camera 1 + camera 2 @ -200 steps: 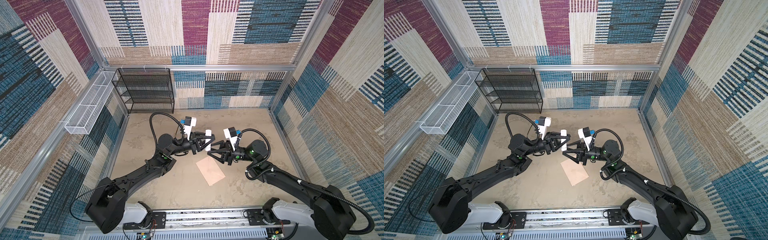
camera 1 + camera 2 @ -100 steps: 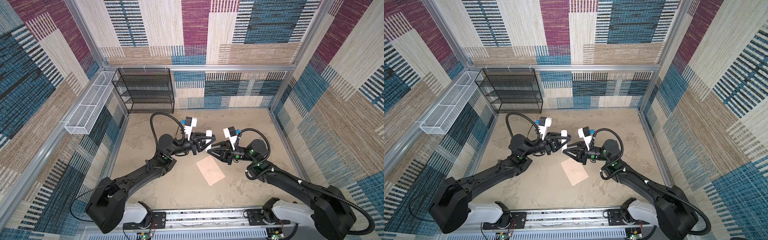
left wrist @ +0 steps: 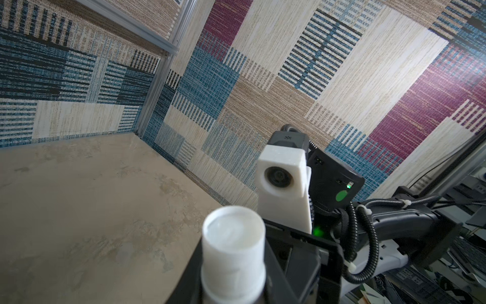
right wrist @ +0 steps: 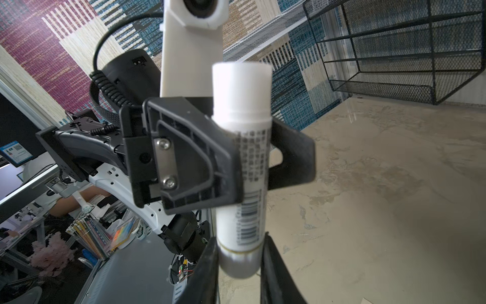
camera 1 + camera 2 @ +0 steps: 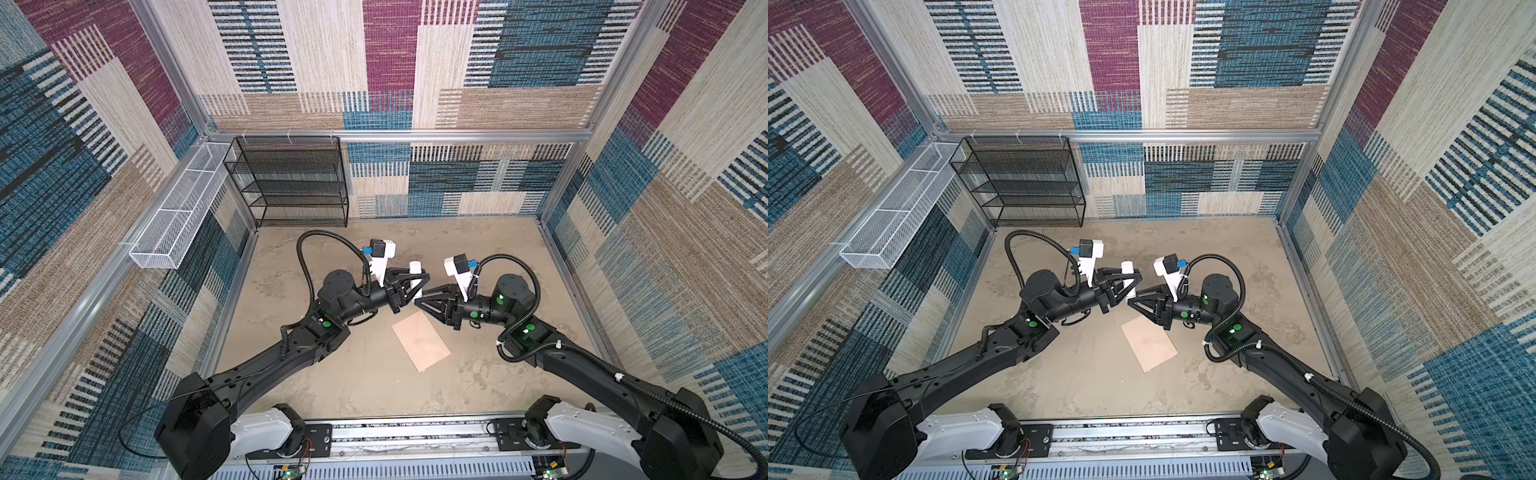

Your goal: Place the letter into the envelope and seal it

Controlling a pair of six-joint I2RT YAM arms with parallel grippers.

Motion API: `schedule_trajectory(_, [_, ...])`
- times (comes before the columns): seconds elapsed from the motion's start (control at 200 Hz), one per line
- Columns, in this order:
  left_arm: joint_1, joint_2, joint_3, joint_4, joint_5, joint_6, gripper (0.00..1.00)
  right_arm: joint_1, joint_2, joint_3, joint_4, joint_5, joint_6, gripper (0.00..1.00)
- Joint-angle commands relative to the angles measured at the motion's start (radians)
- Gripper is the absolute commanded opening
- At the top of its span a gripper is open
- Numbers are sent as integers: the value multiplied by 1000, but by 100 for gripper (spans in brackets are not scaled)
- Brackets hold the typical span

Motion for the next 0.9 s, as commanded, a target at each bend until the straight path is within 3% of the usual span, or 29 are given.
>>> schedule_trajectory(0.0, [0,10,-5,-110,-108,55,0,23,-32,33,51,99,-54,23])
schedule_trajectory(0.897, [-66,83,39,-115,-289,29,0,355,5,206,-133,759,-254,25])
